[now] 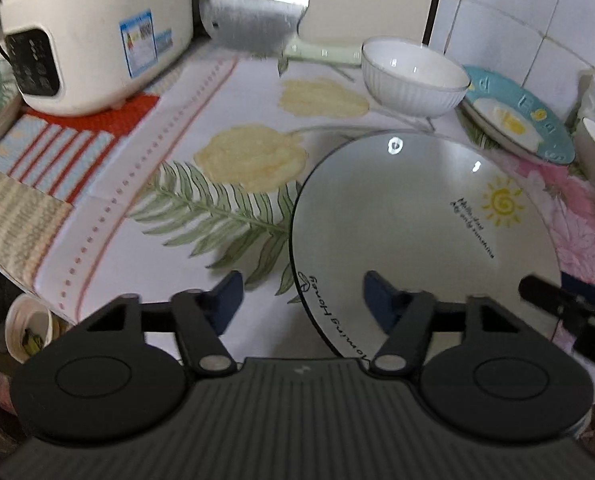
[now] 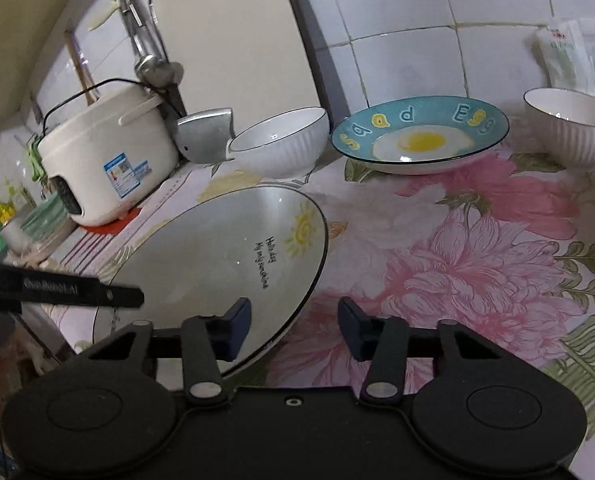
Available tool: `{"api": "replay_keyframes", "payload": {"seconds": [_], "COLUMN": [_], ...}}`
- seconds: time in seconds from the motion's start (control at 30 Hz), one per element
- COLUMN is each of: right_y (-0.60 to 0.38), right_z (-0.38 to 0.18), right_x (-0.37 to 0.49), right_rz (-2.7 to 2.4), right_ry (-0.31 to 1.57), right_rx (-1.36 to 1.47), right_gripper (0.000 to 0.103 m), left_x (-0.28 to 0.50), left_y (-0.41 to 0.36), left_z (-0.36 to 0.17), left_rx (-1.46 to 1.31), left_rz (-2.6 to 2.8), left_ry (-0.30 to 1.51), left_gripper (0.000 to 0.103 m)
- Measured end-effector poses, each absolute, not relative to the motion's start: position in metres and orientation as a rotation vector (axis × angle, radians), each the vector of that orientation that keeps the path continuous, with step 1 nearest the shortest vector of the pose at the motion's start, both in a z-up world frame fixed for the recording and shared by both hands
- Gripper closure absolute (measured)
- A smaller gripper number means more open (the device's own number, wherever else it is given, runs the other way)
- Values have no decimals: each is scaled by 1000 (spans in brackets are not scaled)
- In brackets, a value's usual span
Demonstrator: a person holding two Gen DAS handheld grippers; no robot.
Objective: Organize plates and bowls
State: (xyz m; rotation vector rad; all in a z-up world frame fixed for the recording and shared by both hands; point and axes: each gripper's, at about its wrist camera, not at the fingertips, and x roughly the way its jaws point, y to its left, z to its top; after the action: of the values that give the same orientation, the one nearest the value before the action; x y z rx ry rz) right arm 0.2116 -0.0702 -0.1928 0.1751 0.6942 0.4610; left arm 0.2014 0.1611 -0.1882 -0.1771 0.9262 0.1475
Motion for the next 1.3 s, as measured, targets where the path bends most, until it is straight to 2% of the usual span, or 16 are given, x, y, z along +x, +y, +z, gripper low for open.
{"api": "replay_keyframes", "payload": {"seconds": [0.1,0.17,0.23,0.27,0.3,0.7,1.3], "right_y": [-73,-74,-73,-71,-69,-74,-164], "right_z": [-194,-194,-195,-195,-196,-184,-137], "right_x": [221,227,231,233,234,241,190], "right_rz": [462,460,464,468,466,483,387], "right_ry": [711,728,744,748,751,790,739], "right_rx": [220,239,242,242,234,197,148], "right_gripper": [64,78,84,84,84,82,81], "left_x": [203,204,205,206,206,202,186], "left_y": [165,163,162,161,160,150,61], "left_z": [-192,-191,-191,-190,-190,-181,-149], "left_rx": [-223,-214,-237,-248,-260,-251,-230], "left_rz": [139,124,116,110,98,113,-48], "left_ry": [925,923,924,926,925,923,939], "left_gripper": [46,54,60,67,67,67,67]}}
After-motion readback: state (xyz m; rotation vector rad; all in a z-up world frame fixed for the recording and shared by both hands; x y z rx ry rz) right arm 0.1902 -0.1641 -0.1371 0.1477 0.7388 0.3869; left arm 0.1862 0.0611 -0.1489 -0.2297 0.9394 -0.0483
